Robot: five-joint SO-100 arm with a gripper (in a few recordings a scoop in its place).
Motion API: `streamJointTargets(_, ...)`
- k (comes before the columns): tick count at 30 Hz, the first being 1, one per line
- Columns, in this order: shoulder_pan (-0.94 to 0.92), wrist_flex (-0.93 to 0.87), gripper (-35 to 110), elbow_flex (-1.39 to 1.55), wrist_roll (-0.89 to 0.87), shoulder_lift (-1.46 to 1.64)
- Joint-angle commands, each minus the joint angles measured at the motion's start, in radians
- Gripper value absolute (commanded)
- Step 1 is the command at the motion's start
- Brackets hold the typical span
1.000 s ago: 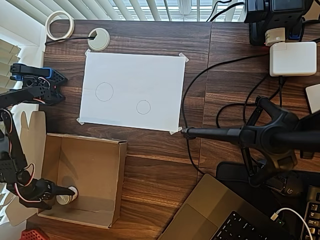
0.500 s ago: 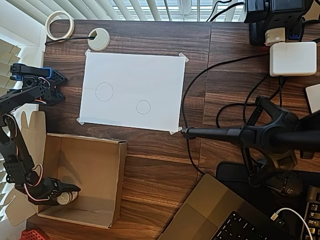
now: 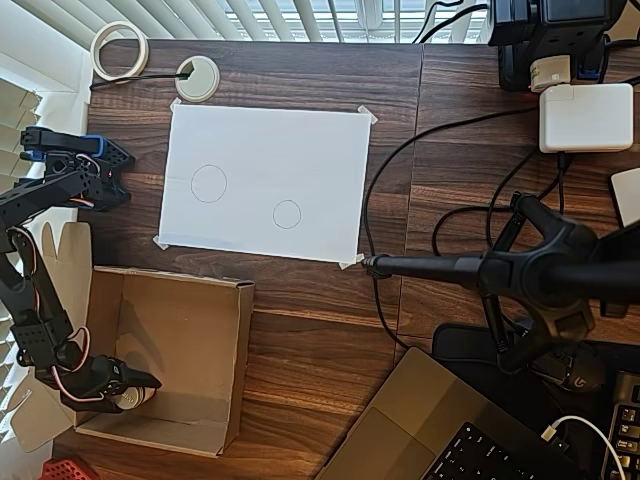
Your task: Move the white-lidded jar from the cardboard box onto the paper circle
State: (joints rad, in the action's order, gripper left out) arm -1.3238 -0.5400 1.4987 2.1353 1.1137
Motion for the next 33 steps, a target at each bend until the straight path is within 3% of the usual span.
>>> streamJointTargets(1,-0.003,0.008,22,0.002,0.043,0.051)
streamJointTargets(12,-0.005,0.017,17,0.04,0.086,0.063)
streamJointTargets(18,-0.009,0.018,44,0.046,0.069,0.087)
streamJointTargets(33,-0.023,0.017,53,0.207,0.121,0.293)
